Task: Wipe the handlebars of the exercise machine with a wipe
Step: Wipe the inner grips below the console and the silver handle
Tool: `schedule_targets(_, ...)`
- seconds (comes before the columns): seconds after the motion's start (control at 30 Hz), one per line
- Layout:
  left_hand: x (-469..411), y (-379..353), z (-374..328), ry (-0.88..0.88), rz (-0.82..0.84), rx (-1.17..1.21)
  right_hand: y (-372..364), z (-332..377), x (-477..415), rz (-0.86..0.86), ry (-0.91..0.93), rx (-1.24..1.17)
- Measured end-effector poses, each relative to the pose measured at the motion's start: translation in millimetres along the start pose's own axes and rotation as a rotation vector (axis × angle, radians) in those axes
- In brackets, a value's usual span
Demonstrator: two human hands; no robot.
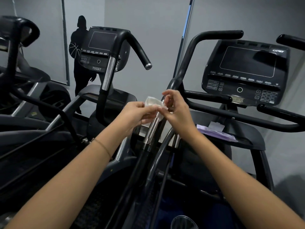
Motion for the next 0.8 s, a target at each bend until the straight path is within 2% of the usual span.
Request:
schedule_targets(0.07, -17, 5, -9, -0.116, -0.154, -0.106, 13, -3, -19, 0.020, -0.026, -0.016)
schedule_targets(0.1, -26, 10, -15, -0.207, -0.278, -0.289, 20, -11, -32, 0.013, -0.036, 0.041)
schedule_targets(0.17, -39, 13, -29, -0.373, -0.482, -0.633, 33, -36, -58, 0.083, -0.036, 0.385)
schedule_targets(0.2, -45, 11, -32, -0.435, -0.505, -0.729, 36, -50, -68, 0.168, -0.028, 0.597)
schedule_targets(0.23, -52, 6, -32, -0.472, -0.486, -0.802, 37, -62, -73, 0.255, -0.017, 0.755)
schedule_targets(0.3, -64, -10, -26, -0.512, -0.386, -0.947, 38, -77, -77, 0.343, 0.005, 0.865)
schedule_targets(0.4, -66, -27, -9, -0.600, -0.243, -1.045, 37, -79, -71, 0.346, 0.029, 0.857)
schedule_targets(0.5, -40, -25, 13, -0.700, -0.169, -1.021, 34, -78, -67, 0.321, 0.011, 0.852)
schedule_targets(0.63, 9, -28, 49, -0.637, -0.102, -0.966, 31, -80, -66, 0.339, -0.005, 0.848)
schedule_targets(0.7, 15, -31, 59, -0.562, -0.119, -1.016, 32, -80, -67, 0.336, -0.007, 0.844)
schedule_targets(0.8, -10, -35, 45, -0.558, -0.190, -1.028, 33, -80, -67, 0.341, 0.008, 0.836)
Point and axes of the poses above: each hand's wrist, its own x-axis away from the middle knuckle, its own y-axis out of the back of the hand, z = x × y, the point moved 2 cm from there along -x, towards the middle knuckle, and after that the axes turned 3 degrees about x, right-handed, at the moved point
